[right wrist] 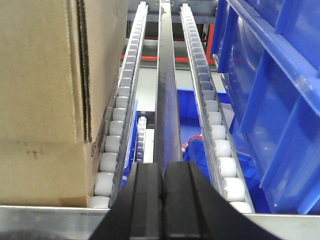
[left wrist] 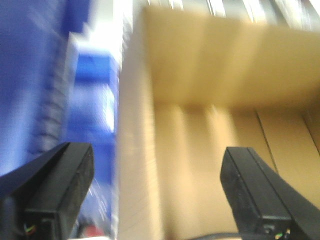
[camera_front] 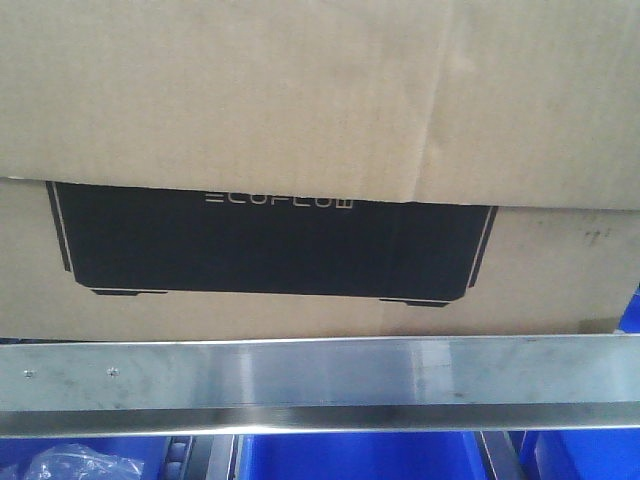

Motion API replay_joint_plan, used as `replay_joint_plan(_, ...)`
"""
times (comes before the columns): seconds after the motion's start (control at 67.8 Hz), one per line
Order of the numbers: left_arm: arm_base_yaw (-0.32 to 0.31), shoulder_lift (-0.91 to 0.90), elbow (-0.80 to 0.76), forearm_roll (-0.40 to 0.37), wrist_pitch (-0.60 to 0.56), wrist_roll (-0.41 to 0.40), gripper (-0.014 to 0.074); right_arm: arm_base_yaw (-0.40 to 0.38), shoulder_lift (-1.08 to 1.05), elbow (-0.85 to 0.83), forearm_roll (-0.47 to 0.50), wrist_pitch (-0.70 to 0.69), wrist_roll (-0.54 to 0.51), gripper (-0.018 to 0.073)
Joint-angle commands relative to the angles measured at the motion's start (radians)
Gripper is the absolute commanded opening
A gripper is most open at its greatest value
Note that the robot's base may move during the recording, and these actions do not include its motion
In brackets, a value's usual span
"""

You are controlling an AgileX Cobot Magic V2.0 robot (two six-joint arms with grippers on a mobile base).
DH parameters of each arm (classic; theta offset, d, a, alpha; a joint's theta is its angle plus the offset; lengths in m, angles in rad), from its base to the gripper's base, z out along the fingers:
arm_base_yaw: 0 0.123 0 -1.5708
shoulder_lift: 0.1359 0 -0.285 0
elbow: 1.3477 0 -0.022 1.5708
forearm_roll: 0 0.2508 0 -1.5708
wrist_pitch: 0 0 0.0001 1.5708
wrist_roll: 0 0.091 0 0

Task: Grab box from left shelf to table start
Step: 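Clamp the box walls with both grippers and lift it off the shelf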

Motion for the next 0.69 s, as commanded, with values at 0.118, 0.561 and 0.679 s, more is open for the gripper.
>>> replay_joint_plan(0.118,-0.006,0.096,-0.044,-0.126,-0.055,0.081,0.0422,-0.003,-0.010,0.001,-0.005,-0.090,-0.002,0.0057)
replay_joint_plan(0.561,-0.006,0.219,-0.078,-0.074,-0.047,0.083,0.0422,-0.003,-0.010,0.001,-0.005,-0.089,-0.002,0.0057)
replay_joint_plan(0.679,-0.006,0.251,-0.130,-0.060,0.018,0.083,0.0422,-0.003,-0.010,0.001,-0.005,-0.089,-0.002,0.0057)
